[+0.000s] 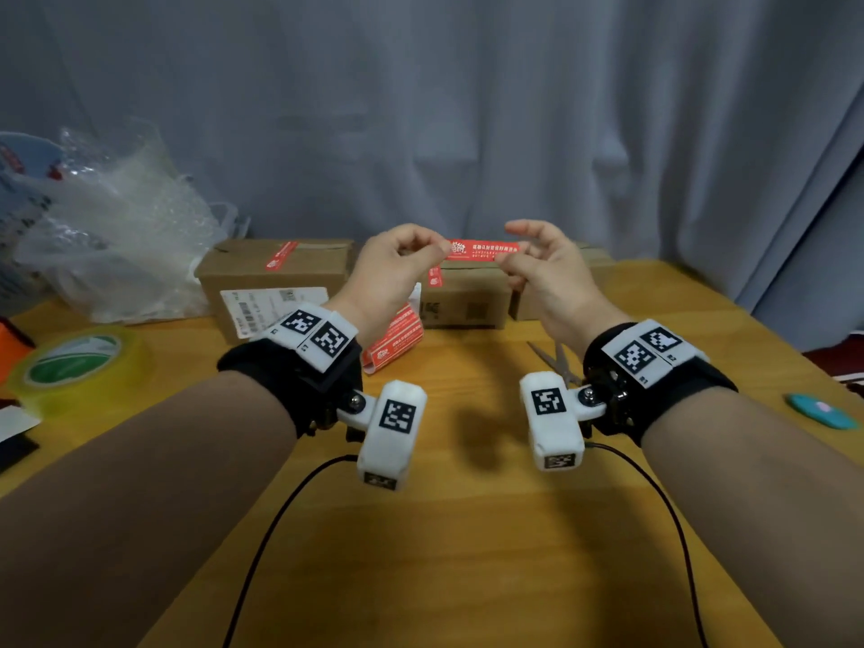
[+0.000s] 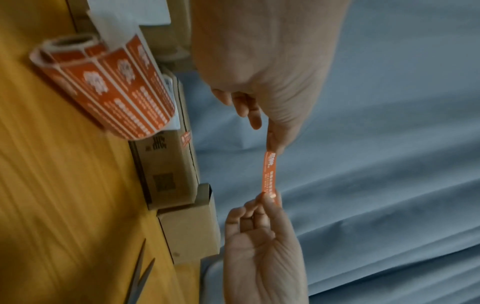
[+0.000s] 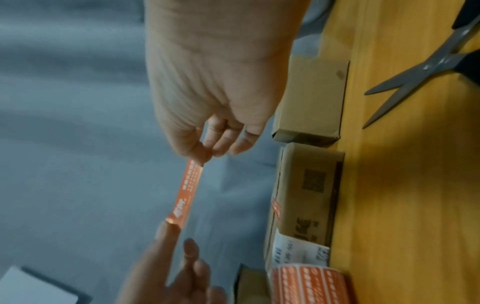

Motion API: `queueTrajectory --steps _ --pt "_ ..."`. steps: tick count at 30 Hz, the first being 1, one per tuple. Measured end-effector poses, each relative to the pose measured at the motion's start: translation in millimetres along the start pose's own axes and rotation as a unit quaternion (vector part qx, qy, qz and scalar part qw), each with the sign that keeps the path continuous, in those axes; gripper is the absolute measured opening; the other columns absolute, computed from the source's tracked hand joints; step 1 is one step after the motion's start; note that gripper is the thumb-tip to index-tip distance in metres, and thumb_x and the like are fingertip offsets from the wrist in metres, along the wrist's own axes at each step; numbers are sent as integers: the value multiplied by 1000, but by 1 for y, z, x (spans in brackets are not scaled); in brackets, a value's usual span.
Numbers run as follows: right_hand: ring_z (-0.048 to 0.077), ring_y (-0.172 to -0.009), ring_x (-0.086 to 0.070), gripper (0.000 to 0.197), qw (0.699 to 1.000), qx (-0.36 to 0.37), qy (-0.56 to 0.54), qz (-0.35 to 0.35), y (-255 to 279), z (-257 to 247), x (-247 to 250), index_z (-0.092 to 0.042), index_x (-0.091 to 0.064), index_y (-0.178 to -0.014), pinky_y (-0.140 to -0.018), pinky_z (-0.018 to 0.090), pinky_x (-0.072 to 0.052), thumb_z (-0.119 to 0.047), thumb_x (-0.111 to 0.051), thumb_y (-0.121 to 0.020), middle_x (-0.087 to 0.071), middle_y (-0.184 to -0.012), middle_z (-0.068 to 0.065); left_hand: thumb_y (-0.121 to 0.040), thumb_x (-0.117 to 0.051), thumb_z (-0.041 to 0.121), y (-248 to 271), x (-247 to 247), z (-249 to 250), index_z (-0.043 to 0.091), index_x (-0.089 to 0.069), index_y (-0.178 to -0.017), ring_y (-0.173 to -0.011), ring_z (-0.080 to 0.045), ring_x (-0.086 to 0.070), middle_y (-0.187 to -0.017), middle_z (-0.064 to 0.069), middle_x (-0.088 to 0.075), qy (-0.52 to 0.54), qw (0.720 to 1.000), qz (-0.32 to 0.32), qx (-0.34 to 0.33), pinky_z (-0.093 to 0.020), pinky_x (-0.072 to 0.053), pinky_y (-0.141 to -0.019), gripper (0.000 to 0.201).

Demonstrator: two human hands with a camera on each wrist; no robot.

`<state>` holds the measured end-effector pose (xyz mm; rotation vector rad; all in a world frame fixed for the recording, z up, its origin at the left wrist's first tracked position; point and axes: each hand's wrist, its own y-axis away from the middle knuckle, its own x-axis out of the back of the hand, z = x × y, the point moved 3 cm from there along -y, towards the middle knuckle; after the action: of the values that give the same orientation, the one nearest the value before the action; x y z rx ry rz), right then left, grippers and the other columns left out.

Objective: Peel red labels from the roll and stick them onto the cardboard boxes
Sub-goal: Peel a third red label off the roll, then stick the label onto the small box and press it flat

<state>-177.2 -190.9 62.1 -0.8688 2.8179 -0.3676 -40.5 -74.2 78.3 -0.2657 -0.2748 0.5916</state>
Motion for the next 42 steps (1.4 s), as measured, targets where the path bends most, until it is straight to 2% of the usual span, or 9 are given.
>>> queueTrajectory --steps 3,7,10,12,15,20,24,27,42 --pt "11 -66 -55 32 996 6 -81 36 -14 -7 21 -18 -51 -101 -62 21 -46 9 -57 -84 -58 -73 1 -86 -65 22 -9 -20 -4 15 -72 -95 -81 -2 -60 -85 7 -68 37 999 8 29 -4 -46 -67 14" --pt "14 -67 -62 33 994 32 -84 60 -34 -10 46 -17 -48 -95 -73 28 -55 14 -54 -84 -58 -75 5 -87 -63 24 -25 -52 -11 8 -70 -109 -81 7 -62 -93 8 -70 34 999 -21 36 -2 -44 -65 28" --pt "13 -66 -59 35 996 52 -2 78 -49 -10 70 -18 -46 -93 -72 28 -56 15 -52 -83 -55 -75 5 -86 -64 27 -43 -72 -15 10 -66 -118 -104 -7 -61 -107 4 -67 -34 998 -42 31 -1 -43 -78 36" --pt "14 -67 -56 35 993 57 50 87 -62 -9 89 -16 -46 -97 -72 30 -54 15 -53 -82 -53 -76 4 -84 -65 34 -61 -87 -21 11 -55 -129 -118 -14 -54 -124 -1 -61 -133 988 -81 25 -14 -41 -94 52" --pt "19 -73 -52 40 987 45 128 83 -79 -5 112 -14 -46 -107 -74 32 -52 13 -56 -79 -49 -79 1 -79 -64 51 -88 -112 -34 15 -35 -143 -136 -27 -34 -145 -9 -41 -360 919 -163 2 -36 -29 -111 79" --pt "14 -66 -48 48 976 18 214 30 -99 7 127 -16 -46 -118 -58 12 -44 12 -56 -80 -46 -82 0 -71 -60 67 -124 -142 -57 21 -6 -151 -147 -28 -7 -160 -10 -6 -491 834 -252 4 -44 -15 -119 106" --pt "21 -81 -51 49 974 1 228 -10 -104 18 135 -22 -45 -117 -69 20 -46 10 -57 -81 -48 -89 5 -76 -52 69 -134 -154 -66 34 -9 -149 -142 -31 -23 -156 -14 -20 -536 792 -290 -25 -41 -22 -115 92" --pt "22 -81 -53 52 977 -22 209 -44 -104 23 138 -22 -43 -118 -78 29 -49 10 -59 -81 -50 -85 5 -81 -50 63 -130 -146 -69 43 -22 -144 -132 -27 -36 -145 -6 -37 -520 805 -277 -63 -39 -28 -109 73" --pt "22 -78 -59 53 962 -54 231 -132 -90 15 127 -21 -41 -124 -85 38 -51 4 -62 -83 -58 -82 11 -82 -55 56 -95 -133 -56 46 -31 -140 -138 -24 -20 -151 -5 -25 -539 784 -254 -176 -39 -12 -113 63"
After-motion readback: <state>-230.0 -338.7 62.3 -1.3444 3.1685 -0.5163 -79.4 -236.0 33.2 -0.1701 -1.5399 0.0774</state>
